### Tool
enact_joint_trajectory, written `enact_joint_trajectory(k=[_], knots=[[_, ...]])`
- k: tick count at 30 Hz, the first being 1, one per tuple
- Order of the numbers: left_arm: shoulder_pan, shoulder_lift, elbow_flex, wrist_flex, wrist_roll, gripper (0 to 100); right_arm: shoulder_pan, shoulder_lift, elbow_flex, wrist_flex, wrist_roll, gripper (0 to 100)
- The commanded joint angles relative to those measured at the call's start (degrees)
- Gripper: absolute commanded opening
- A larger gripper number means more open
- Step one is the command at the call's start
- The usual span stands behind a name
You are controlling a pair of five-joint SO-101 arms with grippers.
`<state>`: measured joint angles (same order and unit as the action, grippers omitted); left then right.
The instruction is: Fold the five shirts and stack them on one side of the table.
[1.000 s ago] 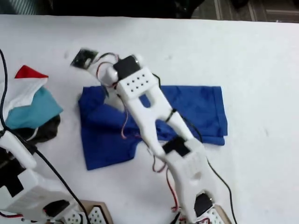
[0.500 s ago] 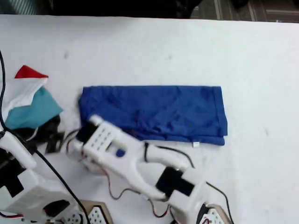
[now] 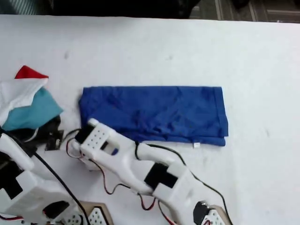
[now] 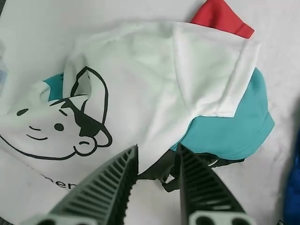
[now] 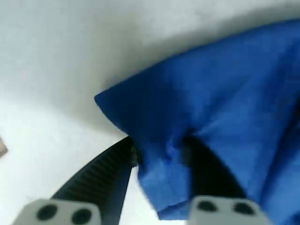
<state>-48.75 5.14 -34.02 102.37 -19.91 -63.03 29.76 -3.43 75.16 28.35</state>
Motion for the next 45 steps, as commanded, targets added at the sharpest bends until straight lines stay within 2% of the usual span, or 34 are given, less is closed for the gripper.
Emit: enact_joint_trajectory(k=[1, 3, 14, 25, 27, 31, 33, 37, 41, 45], knots=[[-0.4, -2.9, -1.8, -0.1, -0.4, 15, 0.5, 0.0, -0.8, 0.3, -0.4, 4.7], [-0.4, -2.9, -1.9, -0.1, -0.4, 15, 1.5, 0.0, -2.5, 1.7, -0.4, 1.6], [-0.4, -2.9, -1.8, -0.1, -0.4, 15, 10.5, 0.7, -26.5, 18.0, -0.3, 1.9], [-0.4, -2.9, -1.8, -0.1, -0.4, 15, 17.9, 5.8, -33.3, 13.1, 2.9, 3.2], [-0.4, -2.9, -1.8, -0.1, -0.4, 15, 19.3, 8.6, -36.0, 13.1, 2.9, 9.6], [-0.5, -2.9, -1.7, -0.1, -0.4, 15, 21.5, 13.0, -43.3, 14.3, 2.5, 30.6], [-0.5, -2.9, -1.7, -0.1, -0.4, 15, 22.3, 15.0, -47.2, 15.2, 2.5, 34.5], [-0.5, -2.9, -1.8, -0.1, -0.4, 15, 24.6, 19.1, -53.5, 16.7, 2.8, 31.3], [-0.5, -2.9, -1.8, -0.1, -0.4, 15, 24.1, 18.9, -60.8, 24.0, 2.5, 28.1], [-0.5, -2.9, -1.8, -0.1, -0.4, 15, 22.9, 12.3, -58.2, 23.8, 2.5, 15.7]])
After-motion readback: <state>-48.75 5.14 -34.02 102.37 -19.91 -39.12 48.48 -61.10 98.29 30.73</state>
